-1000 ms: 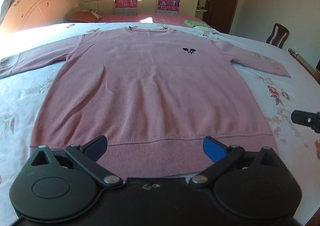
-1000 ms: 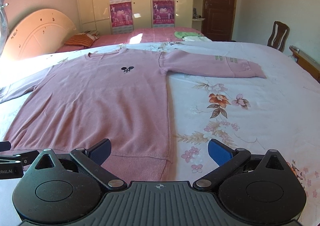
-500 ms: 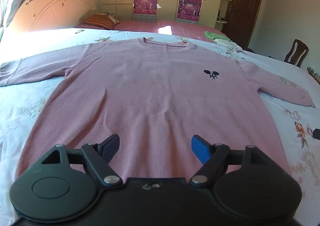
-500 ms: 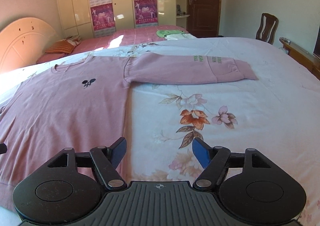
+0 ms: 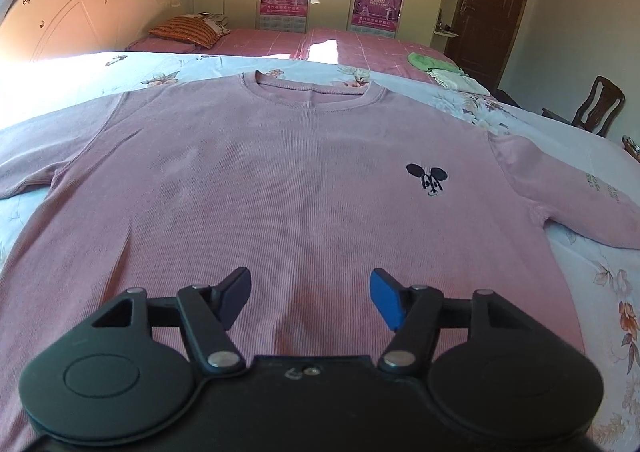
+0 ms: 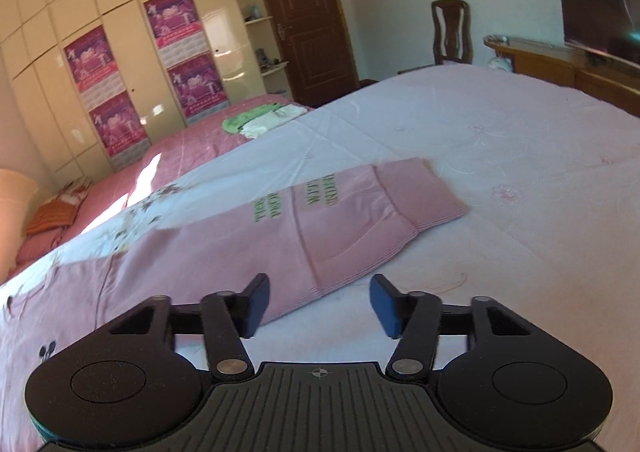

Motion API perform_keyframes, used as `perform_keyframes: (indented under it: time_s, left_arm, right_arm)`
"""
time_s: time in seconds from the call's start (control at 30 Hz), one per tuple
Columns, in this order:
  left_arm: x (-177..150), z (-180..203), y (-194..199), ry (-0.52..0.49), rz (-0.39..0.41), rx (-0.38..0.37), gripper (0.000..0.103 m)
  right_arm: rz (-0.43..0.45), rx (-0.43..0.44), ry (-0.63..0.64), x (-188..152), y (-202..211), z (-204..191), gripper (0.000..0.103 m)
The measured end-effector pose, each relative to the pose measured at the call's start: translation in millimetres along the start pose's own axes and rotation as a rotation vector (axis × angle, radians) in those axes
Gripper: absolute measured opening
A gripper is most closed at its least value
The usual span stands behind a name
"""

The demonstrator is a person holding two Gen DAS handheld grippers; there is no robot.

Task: Fold small clothes
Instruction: 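Grasp the sleeve cuff with the right tool and lift it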

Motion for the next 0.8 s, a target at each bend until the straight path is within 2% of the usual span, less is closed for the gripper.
perform_keyframes:
  time_s: [0.27, 0.47, 0.5, 0.53, 0.57, 0.63, 0.67, 0.7, 0.73, 0.77, 0.8]
  left_arm:
    - [-5.3, 11.6, -19.5, -0.014, -0.051, 0.025, 0.065]
    - [-2.5, 22.0, -26.8, -0.022, -0.065, 0.021, 0.068]
    - [-1.1, 24.0, -27.3, -0.025, -0.064, 0.022, 0.069]
    - [0.2, 25.7, -27.7, -0.029, -0.063, 0.023, 0.069]
    - [2.0, 27.6, -27.8, -0.035, -0.06, 0.026, 0.069]
    - [4.2, 29.3, -26.8, -0.039, -0.054, 0.025, 0.071]
    - [4.6, 29.2, -26.0, -0.041, -0.051, 0.025, 0.073]
    - [4.3, 27.9, -25.0, -0.044, -0.049, 0.028, 0.074]
    - [3.7, 26.6, -24.7, -0.044, -0.052, 0.031, 0.074]
    - [3.6, 24.6, -24.2, -0.044, -0.055, 0.032, 0.074]
    - [3.7, 21.6, -22.4, -0.041, -0.053, 0.033, 0.074]
  right_arm:
    - [-0.02, -0.004, -0.208, 22.7, -31.3, 57.8, 0.049]
    - [-0.045, 0.084, -0.405, 30.5, -37.2, 84.7, 0.048]
    - [-0.049, 0.094, -0.419, 34.7, -37.1, 88.0, 0.042]
    - [-0.06, 0.087, -0.403, 37.3, -37.1, 91.0, 0.021]
    - [-0.08, 0.083, -0.374, 40.0, -37.8, 91.9, 0.008]
    - [-0.036, 0.082, -0.296, 49.7, -24.3, 88.5, 0.007]
    - [0.016, 0.059, -0.204, 55.7, -15.1, 85.1, 0.007]
    - [0.01, 0.009, -0.142, 52.6, -15.2, 87.2, 0.007]
    - [-0.038, -0.015, -0.156, 46.3, -22.0, 93.1, 0.007]
    - [-0.038, -0.007, -0.185, 43.1, -21.2, 96.0, 0.007]
    - [-0.037, -0.022, -0.147, 44.8, -17.8, 92.8, 0.007]
Point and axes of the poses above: each gripper's, at about its wrist camera, not at the fingertips, and y roughly against the way its jaws point, z to its right, x to its top, the point moved 9 cm from there along -y, roughly the way its jaws point, and after that the axes turned 2 degrees about z, right-handed, at the moved point
